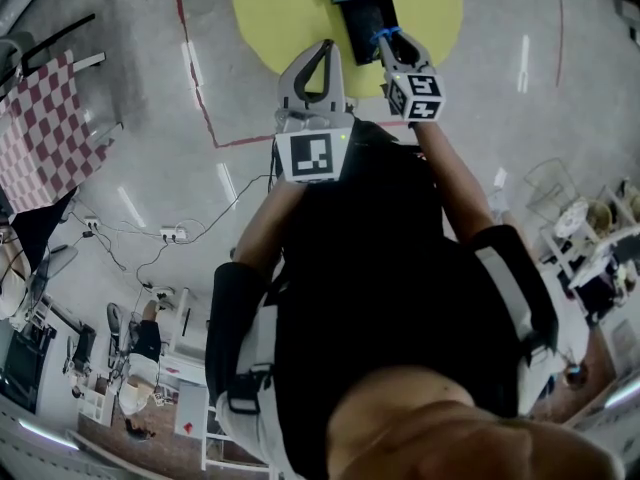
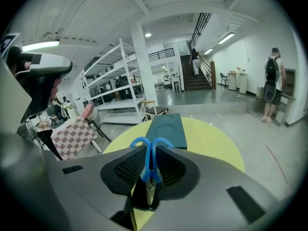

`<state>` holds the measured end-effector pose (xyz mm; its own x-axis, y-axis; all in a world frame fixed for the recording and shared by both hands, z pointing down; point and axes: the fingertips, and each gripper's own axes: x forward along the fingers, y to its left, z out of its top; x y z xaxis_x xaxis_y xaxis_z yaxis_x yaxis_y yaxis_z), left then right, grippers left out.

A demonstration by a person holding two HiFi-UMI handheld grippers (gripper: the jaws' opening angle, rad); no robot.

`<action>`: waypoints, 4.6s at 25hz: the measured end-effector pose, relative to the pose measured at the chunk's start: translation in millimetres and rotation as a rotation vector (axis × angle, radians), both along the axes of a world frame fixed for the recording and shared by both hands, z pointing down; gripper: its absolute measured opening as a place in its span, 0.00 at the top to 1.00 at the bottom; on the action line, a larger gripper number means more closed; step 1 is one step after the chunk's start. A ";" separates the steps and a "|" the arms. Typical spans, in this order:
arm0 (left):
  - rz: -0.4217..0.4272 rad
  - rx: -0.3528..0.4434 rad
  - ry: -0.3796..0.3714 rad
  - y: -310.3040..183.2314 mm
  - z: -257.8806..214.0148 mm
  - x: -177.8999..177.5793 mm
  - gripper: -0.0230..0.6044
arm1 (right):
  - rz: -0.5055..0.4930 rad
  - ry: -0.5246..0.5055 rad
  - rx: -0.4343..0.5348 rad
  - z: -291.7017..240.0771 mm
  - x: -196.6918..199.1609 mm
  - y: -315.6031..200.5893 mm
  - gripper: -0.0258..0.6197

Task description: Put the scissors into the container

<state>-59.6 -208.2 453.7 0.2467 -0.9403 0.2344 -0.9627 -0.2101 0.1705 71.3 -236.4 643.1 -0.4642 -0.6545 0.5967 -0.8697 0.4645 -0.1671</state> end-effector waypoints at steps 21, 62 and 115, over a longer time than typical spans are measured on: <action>-0.002 -0.049 0.020 -9.4 12.0 0.1 0.97 | -0.037 0.063 -0.094 55.1 2.1 2.2 0.85; -0.001 -0.091 0.019 -34.6 26.0 -12.3 0.97 | -0.024 0.231 -0.337 132.1 -10.6 -52.6 0.84; -0.002 -0.088 -0.006 33.9 -0.9 23.1 0.97 | 0.013 0.143 -0.266 64.9 12.4 -11.6 0.89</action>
<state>-36.5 -174.3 452.8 0.2432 -0.9166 0.3173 -0.9641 -0.1926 0.1826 83.7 -248.0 708.0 -0.3555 -0.4720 0.8068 -0.8987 0.4097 -0.1563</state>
